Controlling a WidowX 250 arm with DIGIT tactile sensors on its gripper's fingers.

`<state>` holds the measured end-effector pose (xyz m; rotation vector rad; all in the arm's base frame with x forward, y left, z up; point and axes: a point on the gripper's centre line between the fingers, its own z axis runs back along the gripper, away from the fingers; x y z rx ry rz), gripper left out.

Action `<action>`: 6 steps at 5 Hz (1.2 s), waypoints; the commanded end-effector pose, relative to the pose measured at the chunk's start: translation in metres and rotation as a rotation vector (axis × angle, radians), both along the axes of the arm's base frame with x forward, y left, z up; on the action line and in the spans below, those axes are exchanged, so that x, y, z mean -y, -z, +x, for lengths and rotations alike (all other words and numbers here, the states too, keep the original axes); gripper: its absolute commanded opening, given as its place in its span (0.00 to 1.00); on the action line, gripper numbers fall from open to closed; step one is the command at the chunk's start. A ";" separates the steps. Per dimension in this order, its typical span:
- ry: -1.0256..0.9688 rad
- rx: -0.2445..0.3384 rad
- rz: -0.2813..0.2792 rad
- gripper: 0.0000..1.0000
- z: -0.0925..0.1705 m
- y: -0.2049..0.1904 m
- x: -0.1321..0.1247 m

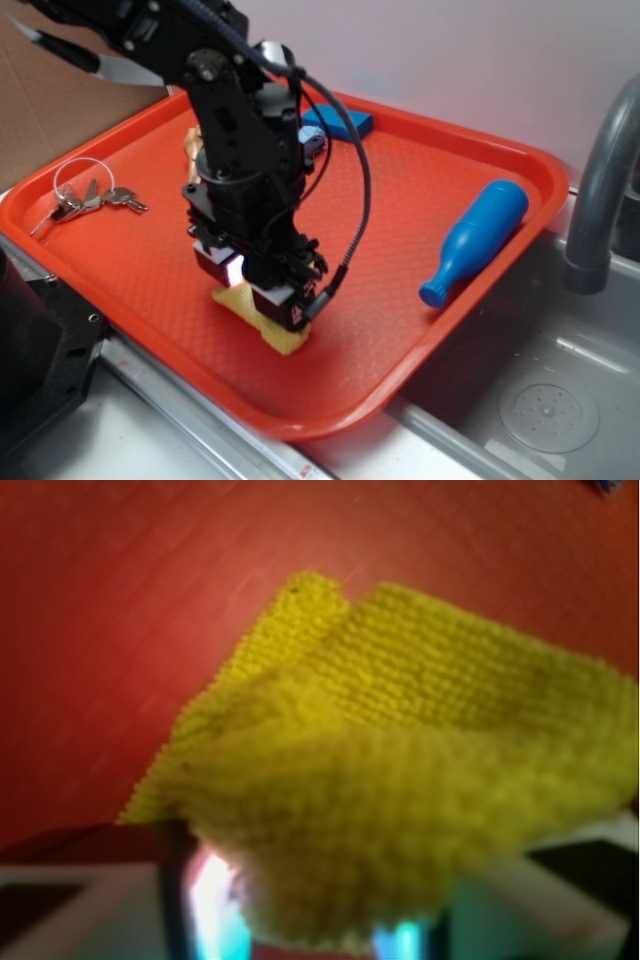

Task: Grab the yellow cloth.

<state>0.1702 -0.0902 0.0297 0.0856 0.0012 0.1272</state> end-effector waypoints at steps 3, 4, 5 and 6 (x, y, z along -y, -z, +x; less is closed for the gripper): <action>0.111 0.115 -0.156 0.00 -0.015 -0.176 -0.079; 0.006 0.135 -0.117 0.00 -0.021 -0.203 -0.090; -0.064 0.155 -0.062 0.00 -0.010 -0.216 -0.094; -0.116 0.173 0.019 0.00 0.001 -0.213 -0.102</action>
